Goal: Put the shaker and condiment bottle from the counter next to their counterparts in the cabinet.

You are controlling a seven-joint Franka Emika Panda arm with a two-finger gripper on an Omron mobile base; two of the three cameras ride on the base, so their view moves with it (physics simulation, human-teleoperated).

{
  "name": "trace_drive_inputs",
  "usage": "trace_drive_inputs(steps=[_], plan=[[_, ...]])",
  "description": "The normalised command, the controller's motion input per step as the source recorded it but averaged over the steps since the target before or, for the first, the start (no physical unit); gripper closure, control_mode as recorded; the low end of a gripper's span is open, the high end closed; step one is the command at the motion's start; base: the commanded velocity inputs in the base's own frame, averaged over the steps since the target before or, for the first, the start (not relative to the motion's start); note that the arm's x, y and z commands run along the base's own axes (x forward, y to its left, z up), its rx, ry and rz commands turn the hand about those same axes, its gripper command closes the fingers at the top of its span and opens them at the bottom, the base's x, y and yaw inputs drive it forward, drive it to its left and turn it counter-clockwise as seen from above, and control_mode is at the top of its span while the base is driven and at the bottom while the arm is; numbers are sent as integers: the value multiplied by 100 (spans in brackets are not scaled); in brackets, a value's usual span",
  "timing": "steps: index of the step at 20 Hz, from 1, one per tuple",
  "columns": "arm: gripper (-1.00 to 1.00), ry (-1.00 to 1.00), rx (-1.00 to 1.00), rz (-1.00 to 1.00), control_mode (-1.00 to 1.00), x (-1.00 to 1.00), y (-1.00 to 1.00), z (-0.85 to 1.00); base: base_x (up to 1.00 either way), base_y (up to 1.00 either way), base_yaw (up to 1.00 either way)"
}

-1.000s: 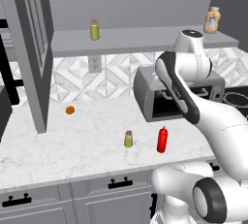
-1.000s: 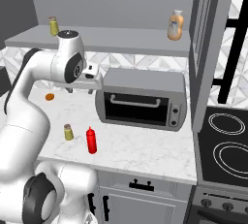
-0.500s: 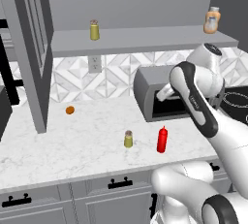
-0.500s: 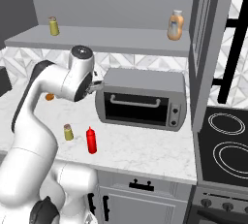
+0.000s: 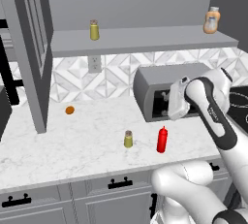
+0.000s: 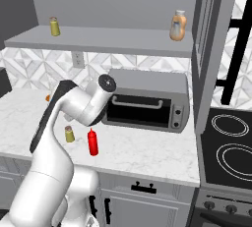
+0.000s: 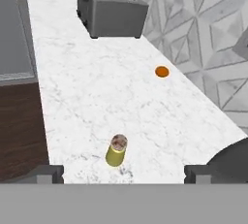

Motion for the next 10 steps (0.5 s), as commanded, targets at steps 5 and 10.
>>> trace_drive_inputs(steps=[5,10], plan=[[-100,-13,2,35,-100,0,0,-16,0,0,0],[-100,0,0,1,-100,0,-1,-7,0,0,0]])
